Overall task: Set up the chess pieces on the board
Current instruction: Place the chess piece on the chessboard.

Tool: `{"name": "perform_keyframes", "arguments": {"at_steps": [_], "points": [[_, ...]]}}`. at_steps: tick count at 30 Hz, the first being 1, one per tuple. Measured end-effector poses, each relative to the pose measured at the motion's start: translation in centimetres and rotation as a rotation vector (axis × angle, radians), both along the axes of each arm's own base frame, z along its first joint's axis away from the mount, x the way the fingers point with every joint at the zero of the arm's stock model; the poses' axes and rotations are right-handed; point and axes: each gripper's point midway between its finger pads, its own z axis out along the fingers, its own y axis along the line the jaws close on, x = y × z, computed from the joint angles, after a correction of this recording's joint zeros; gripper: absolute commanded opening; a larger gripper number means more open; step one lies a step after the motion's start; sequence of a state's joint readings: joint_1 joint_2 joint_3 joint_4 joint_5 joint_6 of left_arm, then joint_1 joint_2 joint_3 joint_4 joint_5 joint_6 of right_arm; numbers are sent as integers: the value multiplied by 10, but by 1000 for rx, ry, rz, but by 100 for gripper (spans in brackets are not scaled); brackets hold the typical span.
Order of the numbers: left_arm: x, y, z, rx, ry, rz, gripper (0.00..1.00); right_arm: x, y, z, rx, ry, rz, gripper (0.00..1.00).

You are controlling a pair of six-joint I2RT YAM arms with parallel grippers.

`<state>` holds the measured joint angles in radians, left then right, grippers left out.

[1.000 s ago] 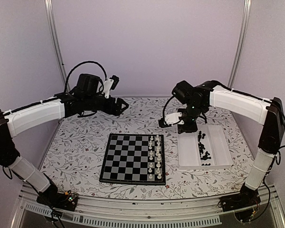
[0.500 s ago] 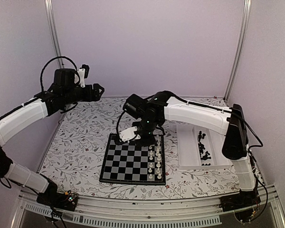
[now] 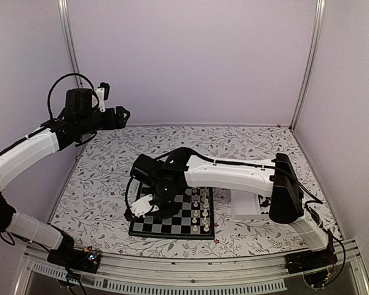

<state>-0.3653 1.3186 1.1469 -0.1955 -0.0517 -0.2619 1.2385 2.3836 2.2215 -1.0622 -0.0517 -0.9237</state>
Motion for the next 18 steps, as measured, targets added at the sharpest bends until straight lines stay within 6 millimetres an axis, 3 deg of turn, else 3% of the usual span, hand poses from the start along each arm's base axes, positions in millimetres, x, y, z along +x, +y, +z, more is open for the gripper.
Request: {"name": "perform_keyframes", "arguments": {"at_steps": [8, 18], "points": [[0, 0, -1, -3, 3, -5, 89, -11, 22, -5, 43, -3, 33, 0], [0, 0, -1, -6, 4, -9, 89, -16, 28, -22, 35, -6, 58, 0]]}}
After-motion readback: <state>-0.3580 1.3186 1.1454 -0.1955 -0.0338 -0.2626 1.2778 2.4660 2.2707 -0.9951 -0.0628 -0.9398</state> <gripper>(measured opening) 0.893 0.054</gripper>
